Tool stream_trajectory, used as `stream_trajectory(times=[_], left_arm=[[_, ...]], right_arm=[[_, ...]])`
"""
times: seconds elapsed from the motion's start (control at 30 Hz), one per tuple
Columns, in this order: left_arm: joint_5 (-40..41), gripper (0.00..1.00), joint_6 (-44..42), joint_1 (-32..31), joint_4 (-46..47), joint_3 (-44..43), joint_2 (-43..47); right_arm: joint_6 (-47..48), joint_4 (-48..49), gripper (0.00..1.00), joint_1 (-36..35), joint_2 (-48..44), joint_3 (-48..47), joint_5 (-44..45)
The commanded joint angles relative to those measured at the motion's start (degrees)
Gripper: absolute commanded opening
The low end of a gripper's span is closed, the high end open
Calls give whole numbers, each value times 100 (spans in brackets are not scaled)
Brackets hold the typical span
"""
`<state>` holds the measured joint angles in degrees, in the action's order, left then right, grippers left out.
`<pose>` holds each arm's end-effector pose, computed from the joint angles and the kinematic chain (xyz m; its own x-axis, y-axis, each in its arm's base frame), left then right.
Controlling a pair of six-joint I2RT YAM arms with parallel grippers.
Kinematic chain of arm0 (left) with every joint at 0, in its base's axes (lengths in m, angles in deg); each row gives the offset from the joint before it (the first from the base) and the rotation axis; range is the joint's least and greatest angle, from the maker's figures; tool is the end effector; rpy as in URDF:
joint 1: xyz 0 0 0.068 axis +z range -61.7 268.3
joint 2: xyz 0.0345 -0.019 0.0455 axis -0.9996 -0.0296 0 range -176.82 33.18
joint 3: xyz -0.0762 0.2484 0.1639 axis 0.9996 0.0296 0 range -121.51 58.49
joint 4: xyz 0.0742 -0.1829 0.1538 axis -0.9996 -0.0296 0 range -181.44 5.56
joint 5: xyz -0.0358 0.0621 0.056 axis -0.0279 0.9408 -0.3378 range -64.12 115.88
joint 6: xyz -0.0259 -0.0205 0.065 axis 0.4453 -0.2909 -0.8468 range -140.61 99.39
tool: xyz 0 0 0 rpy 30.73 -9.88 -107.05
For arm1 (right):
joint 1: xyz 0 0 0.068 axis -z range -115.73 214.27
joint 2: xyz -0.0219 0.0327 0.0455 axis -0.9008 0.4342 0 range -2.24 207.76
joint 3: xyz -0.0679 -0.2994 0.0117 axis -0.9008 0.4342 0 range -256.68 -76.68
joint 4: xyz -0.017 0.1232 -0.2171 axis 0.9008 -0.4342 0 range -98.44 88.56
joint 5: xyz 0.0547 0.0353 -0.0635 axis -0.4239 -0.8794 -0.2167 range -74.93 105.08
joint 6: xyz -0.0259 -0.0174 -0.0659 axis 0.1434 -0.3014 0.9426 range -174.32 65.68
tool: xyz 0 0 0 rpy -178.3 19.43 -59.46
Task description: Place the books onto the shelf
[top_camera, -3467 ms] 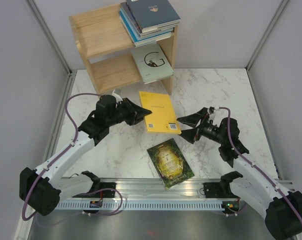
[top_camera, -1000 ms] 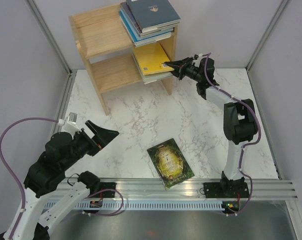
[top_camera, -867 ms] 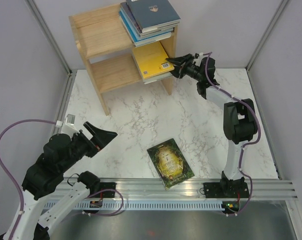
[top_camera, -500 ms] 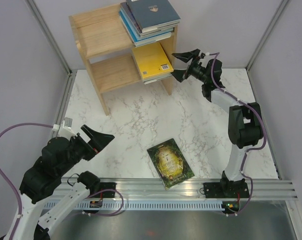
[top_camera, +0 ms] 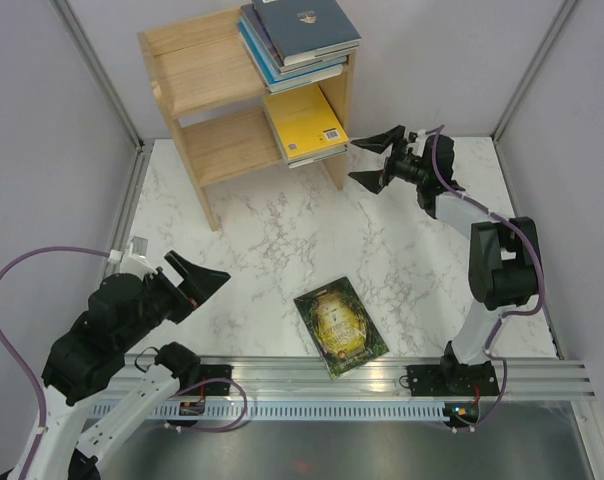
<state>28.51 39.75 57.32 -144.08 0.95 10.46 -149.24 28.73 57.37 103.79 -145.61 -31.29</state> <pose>0.0212 -0.0096 0.3549 -0.5940 -0.6560 -0.4656 -0.0761 0.6221 -0.7793 0.4311 0.0963 0.2945 -0.7829 0.5979 0.1722 0.1877 -0.0369 0.9815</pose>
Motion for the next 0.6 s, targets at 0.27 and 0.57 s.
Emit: stream_trajectory(times=[0.27, 0.57], left_arm=[[-1466, 100, -129, 13, 890, 1330, -715], [-2337, 100, -648, 4, 2262, 2712, -2244]], right_arm=[[3699, -3351, 98, 4, -1874, 1661, 128], [5184, -4932, 98, -5, -2614, 3121, 1069]])
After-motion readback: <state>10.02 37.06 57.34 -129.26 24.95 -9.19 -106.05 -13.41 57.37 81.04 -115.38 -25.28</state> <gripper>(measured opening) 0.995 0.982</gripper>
